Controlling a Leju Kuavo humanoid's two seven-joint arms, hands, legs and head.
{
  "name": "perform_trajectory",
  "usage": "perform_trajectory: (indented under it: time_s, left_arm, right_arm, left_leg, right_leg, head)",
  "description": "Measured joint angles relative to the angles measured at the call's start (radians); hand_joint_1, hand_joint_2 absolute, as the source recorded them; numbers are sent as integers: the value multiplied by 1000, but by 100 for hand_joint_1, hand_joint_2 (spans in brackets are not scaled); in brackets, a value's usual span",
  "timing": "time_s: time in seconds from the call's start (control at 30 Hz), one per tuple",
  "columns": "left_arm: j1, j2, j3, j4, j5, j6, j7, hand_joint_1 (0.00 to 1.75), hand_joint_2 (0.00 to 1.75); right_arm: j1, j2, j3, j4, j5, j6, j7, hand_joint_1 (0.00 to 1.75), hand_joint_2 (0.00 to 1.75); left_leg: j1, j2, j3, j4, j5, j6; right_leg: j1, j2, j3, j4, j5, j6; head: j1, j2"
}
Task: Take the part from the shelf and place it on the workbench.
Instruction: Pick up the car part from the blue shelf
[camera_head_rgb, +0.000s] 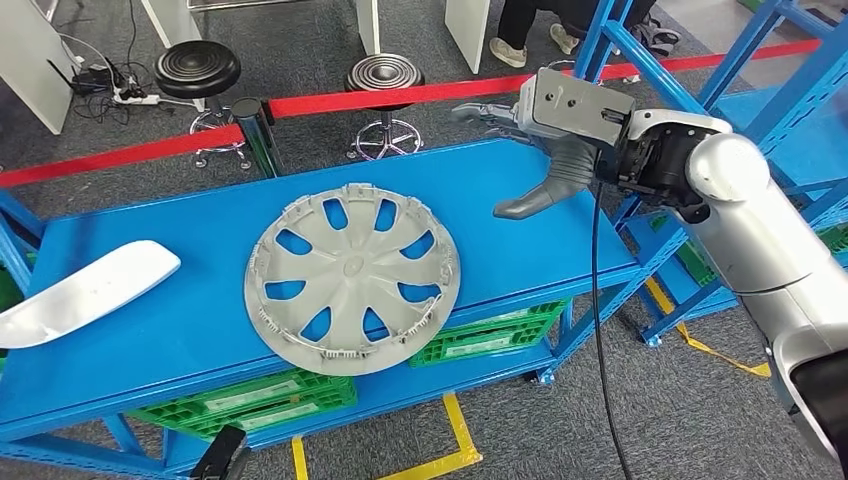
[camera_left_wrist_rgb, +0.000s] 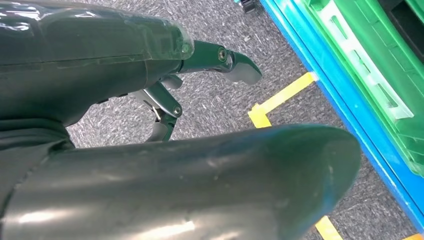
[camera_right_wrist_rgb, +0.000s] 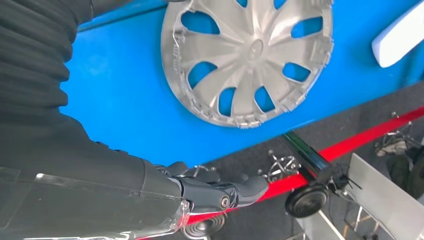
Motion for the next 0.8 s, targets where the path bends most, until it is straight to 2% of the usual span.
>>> perform_trajectory:
  time_s: [0.07, 0.1, 0.17, 0.23, 0.3, 0.33, 0.4, 0.43, 0.47, 0.5, 0.53, 0.6, 0.63, 0.67, 0.73, 0.77, 0.8]
  left_arm:
    - [0, 0, 0, 0, 0, 0, 0, 0, 0]
    - [0, -1, 0, 0, 0, 0, 0, 0, 0]
    - [1, -1, 0, 0, 0, 0, -1, 0, 0]
    - [3, 0, 0, 1, 0, 0, -2, 0, 0]
    - [4, 1, 0, 1, 0, -1, -4, 0, 0]
    - [3, 1, 0, 1, 0, -1, -4, 0, 0]
    - [2, 1, 0, 1, 0, -1, -3, 0, 0]
    - [1, 0, 0, 1, 0, -1, -2, 0, 0]
    - [1, 0, 0, 1, 0, -1, 0, 0, 0]
    - [1, -1, -1, 0, 0, -1, 2, 0, 0]
    - [1, -2, -1, 0, 0, -1, 4, 0, 0]
    - [-1, -1, -1, 0, 0, 0, 6, 0, 0]
    - [-2, -1, -1, 0, 0, 1, 6, 0, 0]
    - [-3, -1, -1, 0, 0, 1, 5, 0, 0]
    - [-3, -2, -1, -1, 0, 2, 3, 0, 0]
    - [-3, -2, -1, -1, 0, 1, 3, 0, 0]
    - [-4, -3, -1, -2, 0, 2, 3, 0, 0]
  right_arm:
    - [1, -2, 0, -1, -1, 0, 1, 0, 175]
    - [1, -3, 0, -1, -1, 0, 0, 0, 175]
    - [2, -8, 0, -2, -2, 0, 0, 0, 175]
    - [2, -12, 0, -3, -3, 1, -2, 0, 175]
    - [1, -12, 0, -5, -4, 0, -3, 0, 175]
    - [1, -12, 0, -6, -5, 0, -3, 0, 175]
    - [2, -12, 0, -9, -7, -2, 1, 0, 175]
    - [3, -12, 1, -9, -9, -3, 5, 0, 175]
    - [5, -11, 2, -10, -10, -4, 9, 0, 175]
    - [6, -11, 2, -10, -11, -5, 11, 0, 175]
    - [7, -10, 2, -10, -13, -7, 13, 0, 175]
    - [6, -10, 1, -12, -16, -9, 15, 0, 175]
    - [5, -11, 1, -13, -17, -10, 17, 0, 175]
    - [4, -11, 1, -15, -19, -11, 18, 0, 175]
    - [3, -13, 1, -17, -21, -11, 18, 0, 175]
    - [3, -14, 1, -17, -21, -11, 18, 0, 175]
    - [3, -16, 1, -17, -22, -11, 19, 0, 175]
  left_leg:
    - [0, -2, 1, 3, -4, -5]
    - [-1, -3, 0, 4, -6, -9]
    - [-3, -5, -5, 7, -6, -18]
    - [-4, -6, -9, 7, -4, -28]
    - [-5, -5, -20, 27, -29, -37]
    - [-5, -4, -35, 61, -58, -42]
    - [-1, -2, -84, 180, -128, -51]
    - [1, -1, -108, 238, -151, -54]
    - [3, -1, -121, 273, -156, -57]
    - [5, 0, -119, 273, -142, -58]
    - [6, 0, -97, 236, -112, -60]
    - [10, 0, -24, 108, -54, -62]
    - [10, -2, 3, 57, -38, -60]
    - [9, -4, 16, 28, -32, -57]
    - [6, -7, 10, 20, -25, -43]
    - [6, -6, 4, 19, -18, -35]
    - [6, -6, -4, 18, -8, -25]
  right_leg:
    - [0, 0, 54, -111, 67, -6]
    - [2, 1, 85, -171, 90, -12]
    - [6, 1, 117, -235, 100, -22]
    - [6, 0, 122, -250, 97, -31]
    - [0, -1, 125, -265, 97, -42]
    - [-2, -3, 125, -273, 99, -47]
    - [-3, -5, 118, -275, 105, -54]
    - [-2, -6, 113, -274, 108, -55]
    - [-2, -6, 108, -272, 111, -55]
    - [-2, -7, 102, -269, 115, -54]
    - [-3, -7, 97, -266, 118, -52]
    - [-4, -6, 86, -259, 125, -43]
    - [-3, -5, 82, -256, 129, -38]
    - [-2, -5, 78, -255, 135, -32]
    - [-2, -4, 75, -260, 152, -20]
    - [-3, -4, 73, -261, 151, -14]
    - [-4, -4, 67, -251, 134, -9]
  head:
    - [1, 0]
    - [0, 0]
    - [-2, 0]
    - [-3, 0]
    - [-8, 0]
    - [-14, 0]
    - [-27, 0]
    - [-30, 0]
    - [-33, 0]
    - [-35, 0]
    - [-36, 0]
    - [-38, 0]
    - [-39, 0]
    - [-39, 0]
    - [-38, 0]
    - [-37, 0]
    - [-34, 0]
